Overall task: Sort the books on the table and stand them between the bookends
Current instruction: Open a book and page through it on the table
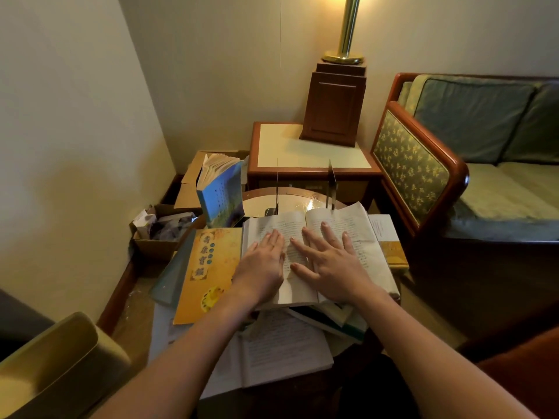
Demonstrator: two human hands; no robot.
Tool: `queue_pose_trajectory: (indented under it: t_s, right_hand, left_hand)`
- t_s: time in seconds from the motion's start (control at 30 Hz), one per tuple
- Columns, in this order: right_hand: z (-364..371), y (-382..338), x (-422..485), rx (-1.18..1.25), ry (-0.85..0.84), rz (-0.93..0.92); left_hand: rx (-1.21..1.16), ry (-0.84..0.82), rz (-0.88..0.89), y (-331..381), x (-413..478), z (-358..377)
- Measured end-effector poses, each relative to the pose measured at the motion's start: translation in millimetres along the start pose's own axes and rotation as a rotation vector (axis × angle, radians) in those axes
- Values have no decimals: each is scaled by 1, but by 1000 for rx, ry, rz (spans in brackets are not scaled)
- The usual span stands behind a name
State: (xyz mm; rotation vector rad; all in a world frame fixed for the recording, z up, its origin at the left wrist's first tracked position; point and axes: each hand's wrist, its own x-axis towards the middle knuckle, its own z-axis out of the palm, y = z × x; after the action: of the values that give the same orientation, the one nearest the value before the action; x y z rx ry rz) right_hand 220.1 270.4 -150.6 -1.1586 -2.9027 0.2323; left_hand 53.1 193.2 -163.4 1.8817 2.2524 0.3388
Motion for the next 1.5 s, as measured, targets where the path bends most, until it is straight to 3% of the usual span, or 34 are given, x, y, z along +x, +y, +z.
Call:
queue_pose_trajectory:
  t_s: [0.2,0.53,0.67,0.93,1.17,1.5]
  right_hand:
    - [-1,-1,0,27,-12,15]
    - [4,0,0,8,0,4]
    - [3,1,-2,6,0,4]
    - [1,-1,-2,27,-5,17]
    - [-1,-3,0,48,-25,34]
    - [4,0,-1,33,-10,21]
  left_hand:
    - [-10,-108,-43,-5,27,-19]
    - [44,-106,32,-10,-54,-4]
    - [183,-141,62,1,-70,-10]
    - [265,-200,60,-8,-20,-22]
    - [127,-203,38,-21,28,-26]
    - [15,-145,142,-31,-52,4]
